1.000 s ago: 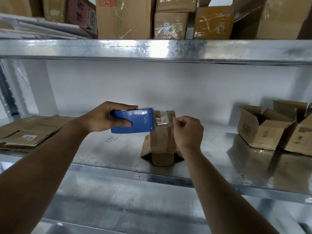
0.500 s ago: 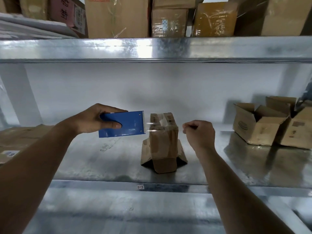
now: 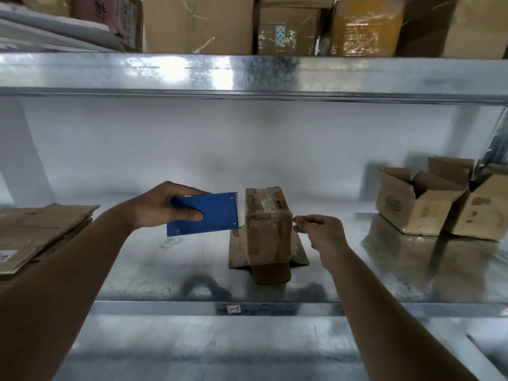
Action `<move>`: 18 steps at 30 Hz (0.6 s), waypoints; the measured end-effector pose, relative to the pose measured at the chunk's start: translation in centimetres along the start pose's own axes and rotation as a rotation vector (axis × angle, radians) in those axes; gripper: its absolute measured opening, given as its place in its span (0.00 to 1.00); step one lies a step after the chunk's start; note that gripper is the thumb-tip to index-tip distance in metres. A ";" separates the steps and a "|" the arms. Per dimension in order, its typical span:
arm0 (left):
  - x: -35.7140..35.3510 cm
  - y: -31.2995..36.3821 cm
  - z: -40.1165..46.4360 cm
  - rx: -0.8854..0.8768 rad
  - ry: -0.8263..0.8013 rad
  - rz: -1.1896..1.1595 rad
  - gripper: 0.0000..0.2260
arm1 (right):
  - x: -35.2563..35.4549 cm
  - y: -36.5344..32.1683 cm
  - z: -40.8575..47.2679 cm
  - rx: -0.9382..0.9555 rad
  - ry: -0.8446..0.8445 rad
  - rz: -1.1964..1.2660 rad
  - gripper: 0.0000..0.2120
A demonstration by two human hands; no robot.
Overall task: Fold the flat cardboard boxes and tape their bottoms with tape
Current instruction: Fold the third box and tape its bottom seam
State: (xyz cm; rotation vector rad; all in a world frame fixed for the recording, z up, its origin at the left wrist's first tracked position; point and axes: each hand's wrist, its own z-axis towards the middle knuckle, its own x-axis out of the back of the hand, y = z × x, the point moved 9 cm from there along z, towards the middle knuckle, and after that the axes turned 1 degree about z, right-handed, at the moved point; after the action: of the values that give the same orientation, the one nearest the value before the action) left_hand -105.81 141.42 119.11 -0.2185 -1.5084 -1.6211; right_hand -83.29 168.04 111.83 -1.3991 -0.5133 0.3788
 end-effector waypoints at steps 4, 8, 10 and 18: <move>-1.2 -0.4 0.0 0.014 -0.014 0.015 0.21 | -0.5 1.2 -0.5 -0.079 -0.045 0.141 0.08; -2.0 0.0 0.0 0.020 -0.029 0.045 0.20 | -0.8 1.1 -0.4 -0.029 -0.039 0.080 0.09; -2.1 0.0 0.0 0.027 -0.024 0.042 0.20 | -0.9 0.5 -0.2 0.020 -0.032 0.020 0.11; -2.2 -0.5 0.0 0.025 0.001 0.023 0.20 | -0.5 0.0 0.2 0.202 0.075 -0.356 0.16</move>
State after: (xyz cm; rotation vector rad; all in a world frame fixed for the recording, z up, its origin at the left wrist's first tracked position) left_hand -104.85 142.44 117.28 -0.2204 -1.5200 -1.5829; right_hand -83.80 167.95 111.79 -1.0963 -0.6311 0.0866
